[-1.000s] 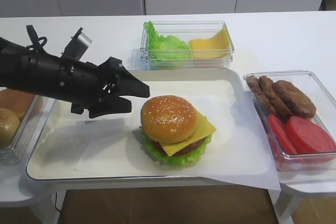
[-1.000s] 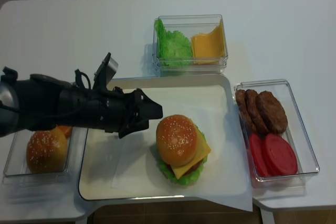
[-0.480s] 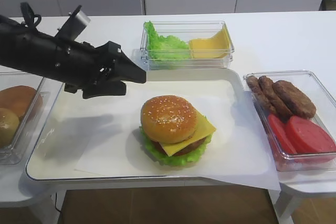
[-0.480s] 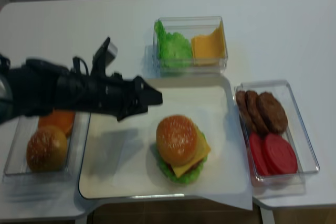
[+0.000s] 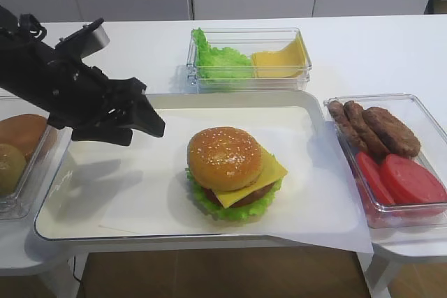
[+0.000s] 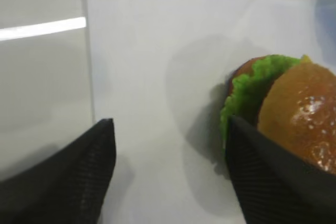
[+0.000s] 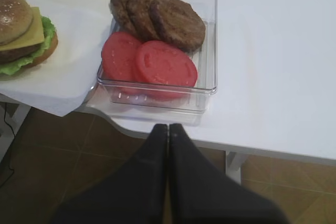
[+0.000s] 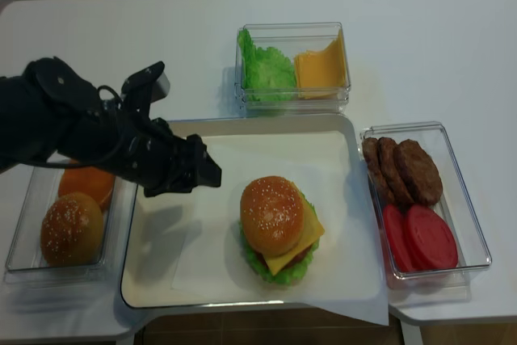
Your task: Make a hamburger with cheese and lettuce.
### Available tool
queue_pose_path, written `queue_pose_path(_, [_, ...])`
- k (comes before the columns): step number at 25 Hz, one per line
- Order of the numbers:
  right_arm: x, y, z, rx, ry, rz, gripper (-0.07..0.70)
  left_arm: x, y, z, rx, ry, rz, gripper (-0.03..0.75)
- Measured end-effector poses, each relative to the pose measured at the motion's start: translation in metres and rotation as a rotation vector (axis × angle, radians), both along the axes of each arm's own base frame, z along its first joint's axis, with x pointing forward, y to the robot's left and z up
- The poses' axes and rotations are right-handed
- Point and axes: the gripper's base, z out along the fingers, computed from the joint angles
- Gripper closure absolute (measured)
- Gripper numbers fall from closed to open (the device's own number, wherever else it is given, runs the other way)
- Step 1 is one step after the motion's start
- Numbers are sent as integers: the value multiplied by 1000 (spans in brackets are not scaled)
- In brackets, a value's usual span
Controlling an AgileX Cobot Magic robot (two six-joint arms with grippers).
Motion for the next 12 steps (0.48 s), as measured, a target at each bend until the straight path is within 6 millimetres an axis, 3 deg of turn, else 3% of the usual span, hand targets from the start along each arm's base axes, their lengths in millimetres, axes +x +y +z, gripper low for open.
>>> queue_pose_path(12, [0, 0, 0, 0, 0, 0, 636, -13, -21, -8, 151, 15, -63, 230])
